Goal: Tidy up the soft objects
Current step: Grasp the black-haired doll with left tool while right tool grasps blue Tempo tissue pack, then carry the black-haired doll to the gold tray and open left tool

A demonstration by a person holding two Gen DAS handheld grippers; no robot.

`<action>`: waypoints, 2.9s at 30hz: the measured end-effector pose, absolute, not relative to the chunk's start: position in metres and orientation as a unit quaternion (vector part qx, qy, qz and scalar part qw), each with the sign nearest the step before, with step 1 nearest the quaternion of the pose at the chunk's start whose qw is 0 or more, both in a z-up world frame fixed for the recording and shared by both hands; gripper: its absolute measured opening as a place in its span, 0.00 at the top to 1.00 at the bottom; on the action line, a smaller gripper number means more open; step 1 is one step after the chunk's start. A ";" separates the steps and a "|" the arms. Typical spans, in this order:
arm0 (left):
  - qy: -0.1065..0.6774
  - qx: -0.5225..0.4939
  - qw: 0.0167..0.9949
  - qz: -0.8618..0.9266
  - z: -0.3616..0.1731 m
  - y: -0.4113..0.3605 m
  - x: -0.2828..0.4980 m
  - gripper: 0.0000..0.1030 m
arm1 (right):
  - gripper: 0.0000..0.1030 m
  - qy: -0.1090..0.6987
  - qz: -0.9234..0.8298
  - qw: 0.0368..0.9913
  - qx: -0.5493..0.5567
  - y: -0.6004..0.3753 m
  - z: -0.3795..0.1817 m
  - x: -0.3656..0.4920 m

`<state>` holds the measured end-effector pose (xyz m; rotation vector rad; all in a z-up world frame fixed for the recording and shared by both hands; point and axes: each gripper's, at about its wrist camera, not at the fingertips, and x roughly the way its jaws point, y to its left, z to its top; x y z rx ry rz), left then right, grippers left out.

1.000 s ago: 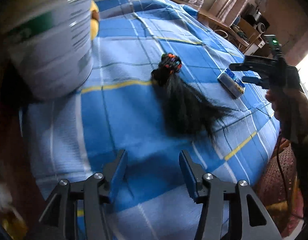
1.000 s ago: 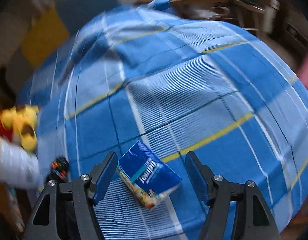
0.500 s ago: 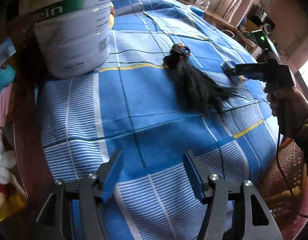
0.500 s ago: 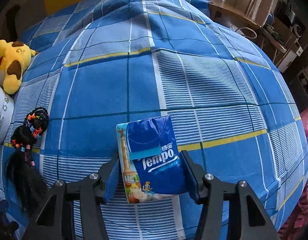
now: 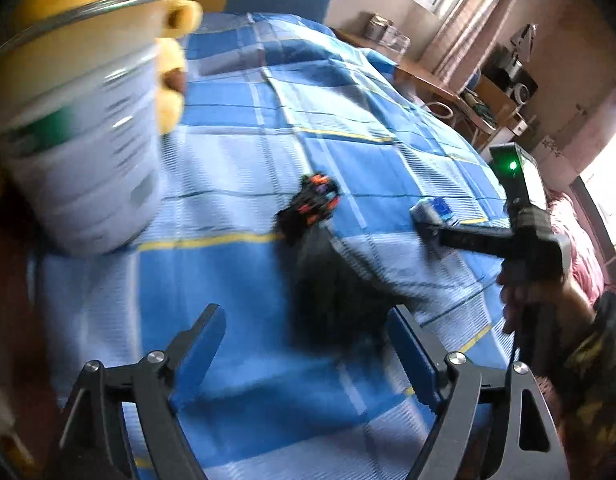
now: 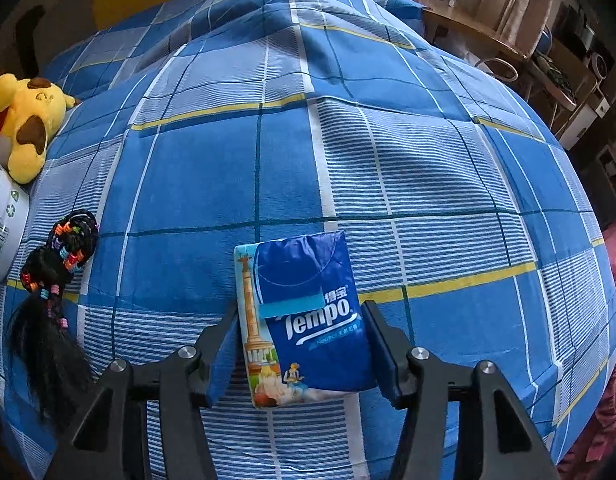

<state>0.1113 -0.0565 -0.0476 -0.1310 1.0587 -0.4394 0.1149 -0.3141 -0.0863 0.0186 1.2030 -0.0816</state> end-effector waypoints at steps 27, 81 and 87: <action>0.511 0.025 0.844 -0.159 -0.085 -0.076 0.124 0.78 | 0.43 0.561 -0.031 0.827 -0.017 -0.308 -0.085 0.115; 0.393 -0.109 0.912 0.040 -0.005 0.151 0.018 0.77 | 0.45 0.531 -0.022 0.845 -0.060 -0.296 -0.083 0.101; 0.378 -0.143 0.907 0.119 -0.004 0.217 0.014 0.77 | 0.47 0.531 -0.020 0.845 -0.064 -0.293 -0.081 0.099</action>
